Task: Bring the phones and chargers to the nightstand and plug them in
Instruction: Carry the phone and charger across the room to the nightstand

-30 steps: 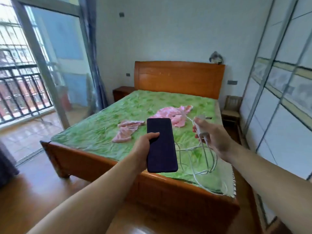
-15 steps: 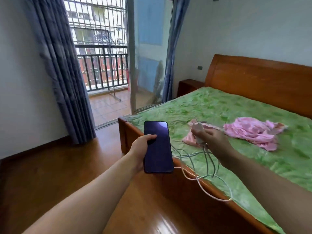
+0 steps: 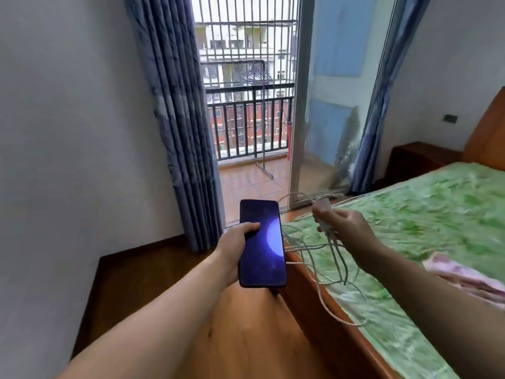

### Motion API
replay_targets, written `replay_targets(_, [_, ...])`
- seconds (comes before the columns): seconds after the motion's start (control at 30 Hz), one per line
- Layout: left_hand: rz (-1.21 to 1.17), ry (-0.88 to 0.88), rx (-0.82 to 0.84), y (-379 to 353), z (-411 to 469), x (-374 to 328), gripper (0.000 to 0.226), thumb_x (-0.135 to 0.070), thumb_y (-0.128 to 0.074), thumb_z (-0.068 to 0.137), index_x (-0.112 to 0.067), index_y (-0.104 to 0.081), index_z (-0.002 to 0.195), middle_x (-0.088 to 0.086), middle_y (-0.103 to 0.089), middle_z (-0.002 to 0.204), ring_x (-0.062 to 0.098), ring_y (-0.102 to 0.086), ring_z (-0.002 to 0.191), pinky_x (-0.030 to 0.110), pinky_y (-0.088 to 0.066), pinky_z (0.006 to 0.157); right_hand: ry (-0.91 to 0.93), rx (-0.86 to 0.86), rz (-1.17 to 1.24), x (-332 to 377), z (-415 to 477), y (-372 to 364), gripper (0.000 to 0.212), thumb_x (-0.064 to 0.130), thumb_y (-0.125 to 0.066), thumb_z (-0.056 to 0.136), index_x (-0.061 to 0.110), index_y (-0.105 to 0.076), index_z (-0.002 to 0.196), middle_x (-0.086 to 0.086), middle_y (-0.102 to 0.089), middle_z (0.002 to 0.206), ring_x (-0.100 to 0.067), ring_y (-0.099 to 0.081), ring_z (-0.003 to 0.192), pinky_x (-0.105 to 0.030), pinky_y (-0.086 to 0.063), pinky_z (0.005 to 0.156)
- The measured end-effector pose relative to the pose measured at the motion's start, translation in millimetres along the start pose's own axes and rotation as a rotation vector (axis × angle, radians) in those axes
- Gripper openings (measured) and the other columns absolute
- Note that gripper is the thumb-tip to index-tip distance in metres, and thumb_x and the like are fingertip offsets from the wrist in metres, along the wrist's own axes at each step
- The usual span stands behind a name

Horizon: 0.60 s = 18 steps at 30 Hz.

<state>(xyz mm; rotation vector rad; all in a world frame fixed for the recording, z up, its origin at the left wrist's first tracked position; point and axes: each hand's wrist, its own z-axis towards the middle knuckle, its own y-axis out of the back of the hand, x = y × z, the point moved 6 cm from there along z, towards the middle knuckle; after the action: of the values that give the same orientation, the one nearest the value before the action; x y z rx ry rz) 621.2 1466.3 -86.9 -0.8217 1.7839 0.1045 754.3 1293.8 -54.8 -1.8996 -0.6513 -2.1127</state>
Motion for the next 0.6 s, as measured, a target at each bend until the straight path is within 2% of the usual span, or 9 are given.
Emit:
replay_targets(0.1, [-0.012, -0.01, -0.014, 2, 50, -31, 0.019, -0.02, -0.055, 0.09, -0.005, -0.066, 0.093, 0.015, -0.071, 0.082, 0.027, -0.065, 0.066, 0.034, -0.052, 0.065, -0.018, 0.042, 0.028, 0, 68, -20, 0.065, 0.069, -0.069, 0.05, 0.009, -0.073, 0.076, -0.004, -0.064, 0.071, -0.019, -0.055, 0.07, -0.032, -0.039, 0.066])
replay_targets(0.17, [-0.025, -0.008, -0.007, 8, 87, -48, 0.02, -0.02, -0.054, 0.091, -0.005, -0.066, 0.09, 0.013, -0.071, 0.076, 0.025, -0.066, 0.061, 0.032, -0.053, 0.061, -0.024, 0.072, 0.034, -3, 113, -36, 0.068, 0.069, -0.069, 0.053, 0.01, -0.072, 0.086, -0.005, -0.067, 0.079, -0.02, -0.058, 0.075, -0.032, -0.042, 0.066])
replay_targets(0.23, [-0.054, -0.005, -0.007, 18, 128, -65, 0.021, -0.02, -0.054, 0.091, -0.004, -0.067, 0.09, 0.014, -0.072, 0.077, 0.026, -0.066, 0.065, 0.034, -0.053, 0.065, -0.04, 0.082, 0.044, -9, 160, -53, 0.07, 0.066, -0.069, 0.058, 0.009, -0.07, 0.098, -0.008, -0.068, 0.087, -0.023, -0.061, 0.08, -0.033, -0.044, 0.069])
replay_targets(0.47, [-0.07, 0.039, -0.001, 79, 300, -123, 0.029, -0.025, -0.058, 0.088, -0.003, -0.065, 0.106, 0.016, -0.074, 0.085, 0.03, -0.069, 0.073, 0.039, -0.056, 0.069, -0.091, 0.069, 0.053, -31, 322, -128, 0.065, 0.06, -0.07, 0.063, 0.003, -0.068, 0.095, -0.016, -0.063, 0.095, -0.027, -0.054, 0.079, -0.035, -0.041, 0.067])
replay_targets(0.6, [-0.045, 0.116, 0.068, 106, 394, -171, 0.036, -0.03, -0.059, 0.085, -0.004, -0.066, 0.109, 0.015, -0.074, 0.087, 0.03, -0.07, 0.074, 0.038, -0.056, 0.071, -0.153, 0.034, 0.079, -31, 409, -166, 0.069, 0.058, -0.071, 0.061, -0.003, -0.066, 0.094, -0.016, -0.058, 0.084, -0.026, -0.049, 0.077, -0.035, -0.038, 0.067])
